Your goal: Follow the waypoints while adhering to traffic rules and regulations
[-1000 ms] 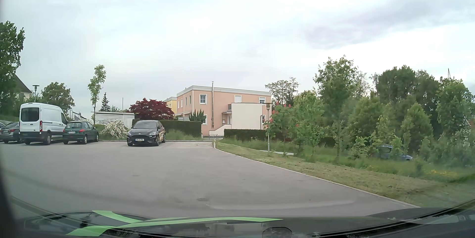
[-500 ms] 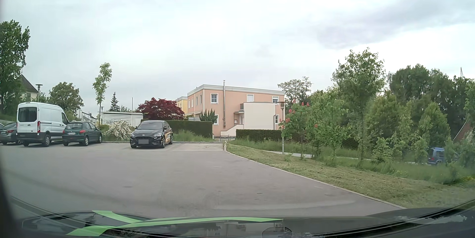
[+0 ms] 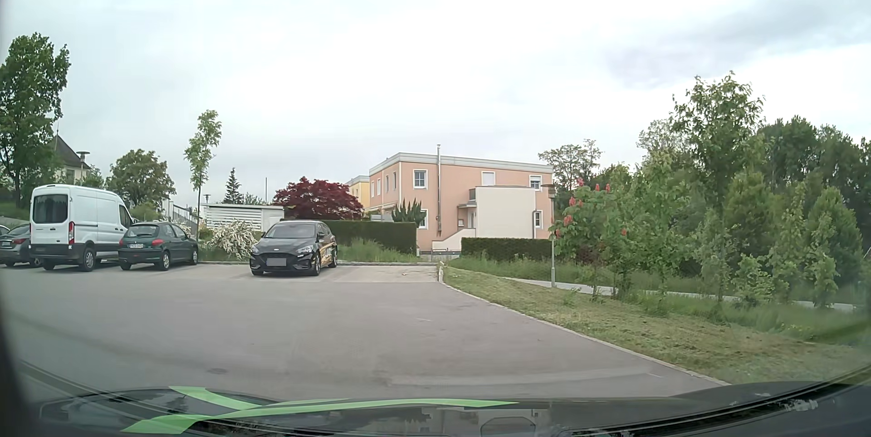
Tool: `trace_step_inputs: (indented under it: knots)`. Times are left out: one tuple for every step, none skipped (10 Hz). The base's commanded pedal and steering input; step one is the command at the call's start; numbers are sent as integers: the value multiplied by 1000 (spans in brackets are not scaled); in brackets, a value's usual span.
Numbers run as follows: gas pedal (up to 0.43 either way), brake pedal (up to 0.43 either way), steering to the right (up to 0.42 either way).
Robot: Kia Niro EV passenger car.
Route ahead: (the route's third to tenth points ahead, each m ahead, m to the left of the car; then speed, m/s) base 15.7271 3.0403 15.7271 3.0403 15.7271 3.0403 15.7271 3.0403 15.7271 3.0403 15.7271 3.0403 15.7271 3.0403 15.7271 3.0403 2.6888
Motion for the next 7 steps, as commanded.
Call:
trace_step_inputs:
  knots:
    - [8,0,-174]
    - [8,0,-174]
    - [8,0,-174]
    - [8,0,-178]
    - [8,0,-190]
    - [8,0,-200]
    - [8,0,-210]
